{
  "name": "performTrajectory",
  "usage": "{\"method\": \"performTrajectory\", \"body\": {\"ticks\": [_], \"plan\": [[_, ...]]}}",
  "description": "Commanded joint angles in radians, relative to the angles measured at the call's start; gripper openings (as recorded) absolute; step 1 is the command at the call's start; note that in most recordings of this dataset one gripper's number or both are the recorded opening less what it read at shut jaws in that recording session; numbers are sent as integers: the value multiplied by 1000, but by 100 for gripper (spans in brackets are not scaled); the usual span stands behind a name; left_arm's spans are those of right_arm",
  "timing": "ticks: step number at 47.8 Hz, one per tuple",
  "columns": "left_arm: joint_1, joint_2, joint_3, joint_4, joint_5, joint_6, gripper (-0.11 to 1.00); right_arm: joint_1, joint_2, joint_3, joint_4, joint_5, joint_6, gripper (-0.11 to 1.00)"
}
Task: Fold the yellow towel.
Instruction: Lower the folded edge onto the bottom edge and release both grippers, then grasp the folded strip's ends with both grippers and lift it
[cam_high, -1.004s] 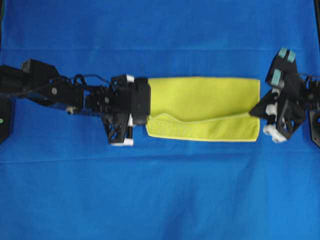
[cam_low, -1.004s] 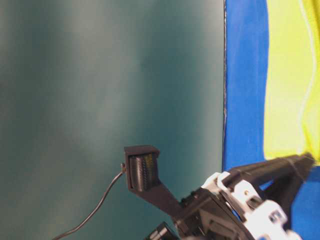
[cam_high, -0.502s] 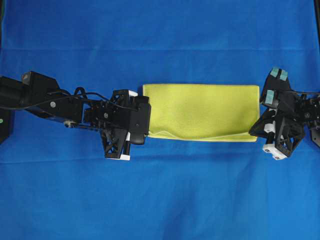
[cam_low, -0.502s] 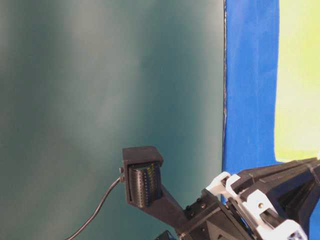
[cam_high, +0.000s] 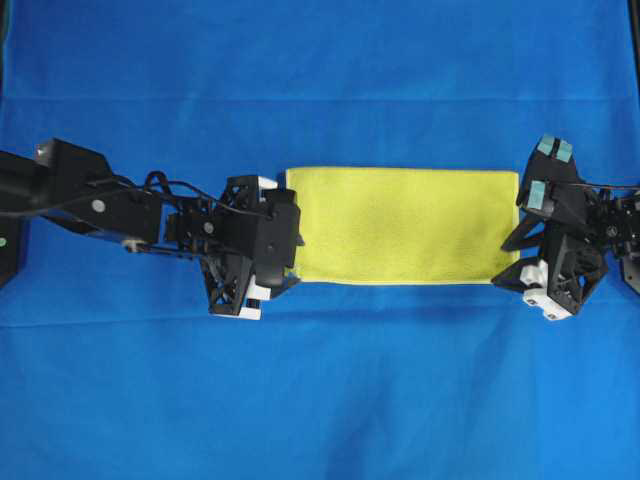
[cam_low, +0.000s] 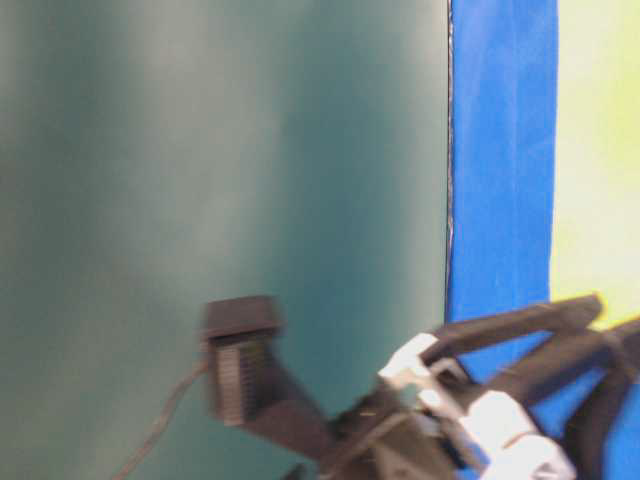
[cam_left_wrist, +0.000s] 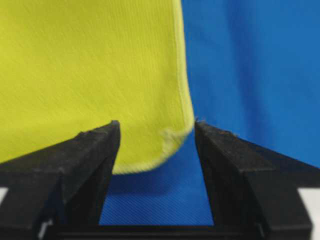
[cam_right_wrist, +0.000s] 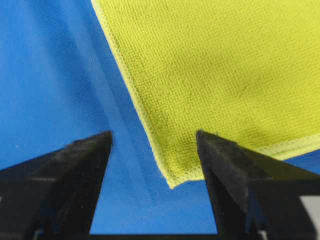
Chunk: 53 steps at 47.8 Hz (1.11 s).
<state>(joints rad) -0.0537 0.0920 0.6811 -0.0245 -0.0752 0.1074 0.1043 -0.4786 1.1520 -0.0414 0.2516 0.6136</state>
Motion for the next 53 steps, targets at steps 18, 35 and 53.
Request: {"method": "performTrajectory", "body": {"ticks": [18, 35, 53], "plan": [[150, -63, -38, 2, -9, 11, 54, -273, -32, -51, -249, 98, 0, 60], [236, 29, -46, 0, -71, 38, 54, -402, 97, -44, -336, 63, -2, 60], [302, 169, -74, 0, -84, 55, 54, -443, 242, -43, -342, -28, -2, 60]]}}
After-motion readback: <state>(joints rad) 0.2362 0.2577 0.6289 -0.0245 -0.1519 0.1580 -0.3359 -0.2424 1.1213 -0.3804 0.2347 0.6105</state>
